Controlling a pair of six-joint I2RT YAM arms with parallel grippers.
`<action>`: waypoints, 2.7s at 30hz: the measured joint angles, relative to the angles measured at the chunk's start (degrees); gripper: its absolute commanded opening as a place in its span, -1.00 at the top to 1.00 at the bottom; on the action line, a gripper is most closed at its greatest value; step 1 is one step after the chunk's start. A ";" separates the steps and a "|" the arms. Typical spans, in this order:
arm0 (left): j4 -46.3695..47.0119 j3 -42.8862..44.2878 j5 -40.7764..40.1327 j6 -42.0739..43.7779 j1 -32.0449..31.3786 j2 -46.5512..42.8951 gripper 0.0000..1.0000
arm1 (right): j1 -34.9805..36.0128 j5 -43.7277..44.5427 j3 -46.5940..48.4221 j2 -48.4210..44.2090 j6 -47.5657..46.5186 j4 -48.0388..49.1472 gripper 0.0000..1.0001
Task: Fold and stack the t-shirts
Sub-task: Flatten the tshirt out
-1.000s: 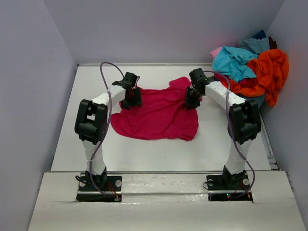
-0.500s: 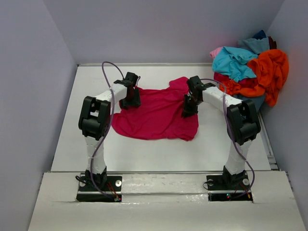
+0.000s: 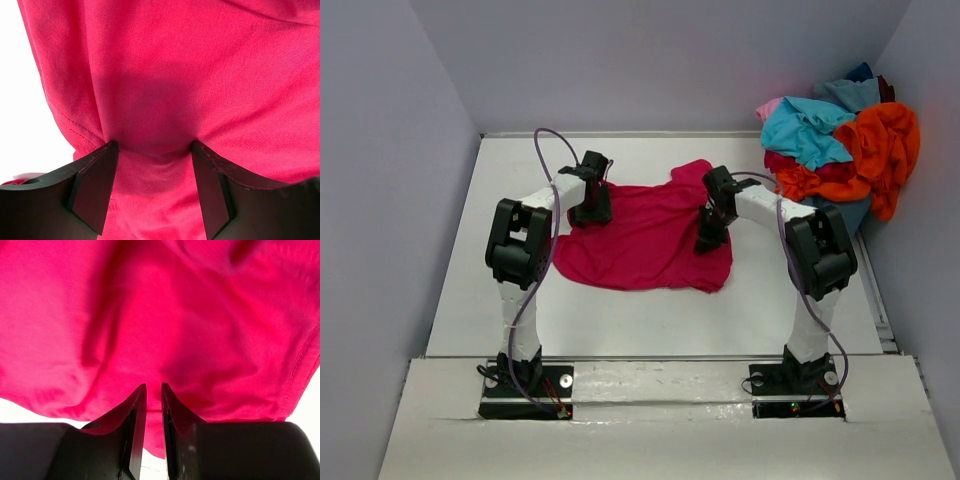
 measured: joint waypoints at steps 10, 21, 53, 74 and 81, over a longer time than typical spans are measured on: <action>-0.04 0.00 -0.02 0.00 0.00 0.00 -0.43 | 0.76 -1.92 -9.22 -2.43 2.05 0.85 0.61; 0.17 -0.74 0.13 0.00 -0.02 -0.35 -0.43 | 0.83 -1.22 -17.86 -10.51 4.07 -1.20 0.61; -5.27 0.94 1.01 -0.59 -2.23 -9.55 -0.44 | 1.90 6.16 -3.21 -15.61 2.21 -10.69 0.33; -9.86 28.48 1.20 0.37 6.84 9.57 -0.44 | -6.73 9.84 50.10 17.57 -2.36 -12.81 0.12; -10.47 32.68 0.76 -0.02 7.26 11.91 -0.43 | -10.05 8.09 55.19 22.47 -2.01 -12.26 0.16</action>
